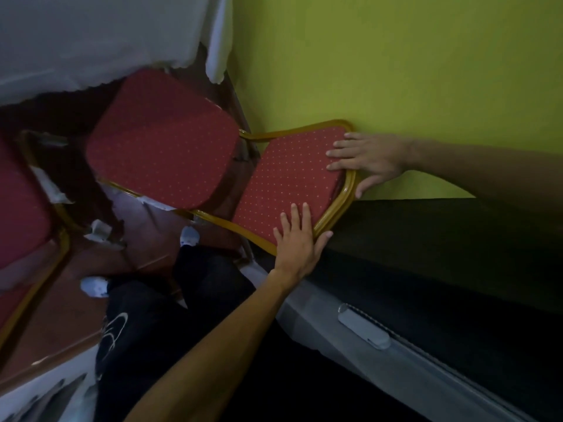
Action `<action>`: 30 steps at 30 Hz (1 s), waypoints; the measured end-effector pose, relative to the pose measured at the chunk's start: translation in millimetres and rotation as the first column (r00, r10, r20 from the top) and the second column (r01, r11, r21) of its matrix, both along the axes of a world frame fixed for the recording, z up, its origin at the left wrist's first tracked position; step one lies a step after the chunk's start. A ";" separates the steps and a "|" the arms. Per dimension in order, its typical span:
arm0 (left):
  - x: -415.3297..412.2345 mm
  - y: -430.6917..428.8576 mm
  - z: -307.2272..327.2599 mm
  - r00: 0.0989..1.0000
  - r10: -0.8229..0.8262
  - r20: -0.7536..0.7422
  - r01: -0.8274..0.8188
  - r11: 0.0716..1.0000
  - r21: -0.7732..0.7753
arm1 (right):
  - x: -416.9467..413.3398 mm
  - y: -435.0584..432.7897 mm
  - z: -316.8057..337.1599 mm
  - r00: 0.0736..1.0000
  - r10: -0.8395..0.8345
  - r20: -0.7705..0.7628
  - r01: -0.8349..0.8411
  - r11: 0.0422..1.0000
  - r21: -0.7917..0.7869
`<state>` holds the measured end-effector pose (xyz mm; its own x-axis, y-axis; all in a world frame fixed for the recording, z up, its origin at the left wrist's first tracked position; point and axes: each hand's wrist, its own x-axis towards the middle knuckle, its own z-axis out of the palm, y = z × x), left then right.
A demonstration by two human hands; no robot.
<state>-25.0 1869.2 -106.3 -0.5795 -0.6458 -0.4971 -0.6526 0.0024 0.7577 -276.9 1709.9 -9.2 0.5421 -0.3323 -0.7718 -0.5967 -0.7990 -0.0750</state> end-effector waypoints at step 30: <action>57.7 -35.1 -2.9 0.978 -0.199 0.059 0.206 0.961 -0.186 | 42.2 8.2 -5.7 1.000 -0.003 0.029 0.008 0.982 -0.187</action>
